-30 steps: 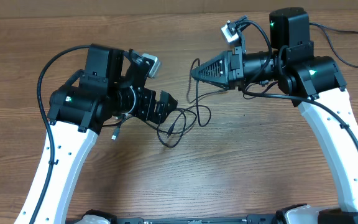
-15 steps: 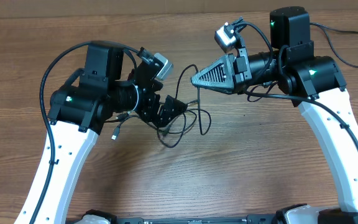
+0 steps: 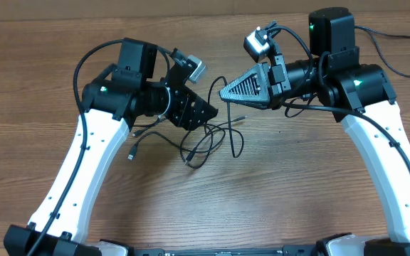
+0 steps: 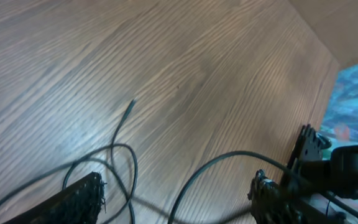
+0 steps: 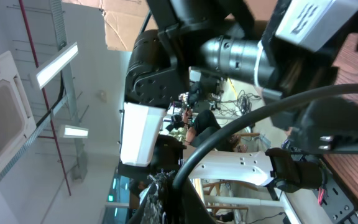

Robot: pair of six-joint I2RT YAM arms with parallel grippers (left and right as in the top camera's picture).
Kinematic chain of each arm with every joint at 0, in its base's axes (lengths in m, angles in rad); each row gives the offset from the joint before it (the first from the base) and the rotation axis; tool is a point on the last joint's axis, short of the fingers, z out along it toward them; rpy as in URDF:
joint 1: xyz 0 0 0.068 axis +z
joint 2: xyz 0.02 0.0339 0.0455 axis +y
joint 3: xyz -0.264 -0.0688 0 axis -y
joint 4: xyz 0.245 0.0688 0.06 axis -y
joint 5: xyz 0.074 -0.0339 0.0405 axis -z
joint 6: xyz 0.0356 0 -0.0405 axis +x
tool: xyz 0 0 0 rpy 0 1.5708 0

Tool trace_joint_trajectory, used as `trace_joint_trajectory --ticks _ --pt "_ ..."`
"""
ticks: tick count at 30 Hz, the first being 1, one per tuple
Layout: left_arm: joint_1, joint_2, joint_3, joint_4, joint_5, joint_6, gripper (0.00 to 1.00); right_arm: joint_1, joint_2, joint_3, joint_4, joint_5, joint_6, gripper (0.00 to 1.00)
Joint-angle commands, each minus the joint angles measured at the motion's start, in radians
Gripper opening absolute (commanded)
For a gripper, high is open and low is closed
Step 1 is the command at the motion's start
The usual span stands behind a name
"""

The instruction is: Untangle cables

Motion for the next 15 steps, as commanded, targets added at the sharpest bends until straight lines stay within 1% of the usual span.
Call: trace_joint_trajectory --ticks 1,5,7,11,15 --pt "-0.008 0.007 -0.005 0.031 0.076 -0.014 0.77 0.010 -0.003 0.015 0.006 -0.030 -0.009 0.04" --pt "-0.008 0.008 -0.005 0.064 0.077 -0.014 0.68 0.011 -0.003 0.015 0.006 -0.030 -0.016 0.04" --pt "-0.008 0.008 -0.005 0.062 0.072 -0.014 0.63 0.011 -0.003 0.015 0.006 -0.030 -0.016 0.04" --pt "-0.008 0.008 -0.005 0.047 0.069 -0.014 0.51 0.011 -0.003 0.015 0.008 -0.027 -0.016 0.04" --pt "-0.006 0.008 -0.005 0.022 0.068 -0.014 0.43 0.011 -0.003 0.014 0.006 0.049 -0.016 0.04"
